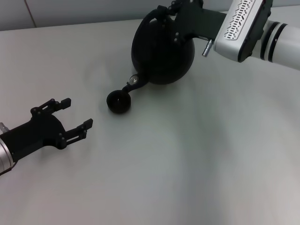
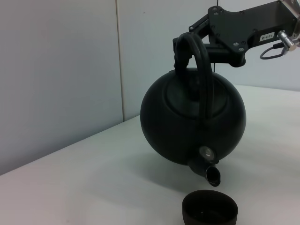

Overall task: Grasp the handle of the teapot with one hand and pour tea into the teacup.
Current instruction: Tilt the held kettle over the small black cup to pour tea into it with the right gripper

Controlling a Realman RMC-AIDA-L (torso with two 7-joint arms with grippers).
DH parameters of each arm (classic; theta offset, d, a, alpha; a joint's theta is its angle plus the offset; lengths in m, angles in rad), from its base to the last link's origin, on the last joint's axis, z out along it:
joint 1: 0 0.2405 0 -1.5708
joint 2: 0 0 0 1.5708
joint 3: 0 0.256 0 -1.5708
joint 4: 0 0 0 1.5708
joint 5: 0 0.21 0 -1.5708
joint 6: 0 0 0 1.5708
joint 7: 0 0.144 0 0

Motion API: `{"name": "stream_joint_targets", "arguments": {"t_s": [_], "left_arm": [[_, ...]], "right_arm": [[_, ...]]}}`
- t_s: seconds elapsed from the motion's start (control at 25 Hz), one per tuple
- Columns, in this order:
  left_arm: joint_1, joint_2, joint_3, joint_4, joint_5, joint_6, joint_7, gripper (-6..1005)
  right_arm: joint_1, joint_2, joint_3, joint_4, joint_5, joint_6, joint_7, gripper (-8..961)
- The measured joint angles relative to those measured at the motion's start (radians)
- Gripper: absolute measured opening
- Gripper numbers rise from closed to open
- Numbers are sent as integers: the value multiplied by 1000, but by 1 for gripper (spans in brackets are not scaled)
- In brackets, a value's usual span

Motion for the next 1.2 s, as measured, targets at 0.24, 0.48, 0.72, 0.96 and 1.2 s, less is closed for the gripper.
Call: {"name": "stream_joint_targets", "arguments": {"t_s": [0.24, 0.48, 0.72, 0.96, 1.2], "left_arm": [[0, -1, 0, 0, 0, 0, -1, 814], [0, -2, 1, 0, 0, 0, 0, 815], [-1, -3, 4, 0, 0, 0, 1, 815], [-2, -3, 2, 0, 0, 0, 2, 815], [-3, -2, 1, -1, 5, 0, 3, 815]], "right_arm": [[2, 0, -1, -3, 0, 9, -1, 90], [3, 0, -8, -3, 0, 19, -2, 89], [7, 0, -37, -13, 2, 45, -2, 89], [9, 1, -40, -23, 3, 49, -1, 88], [9, 2, -41, -28, 3, 50, 3, 88]]}}
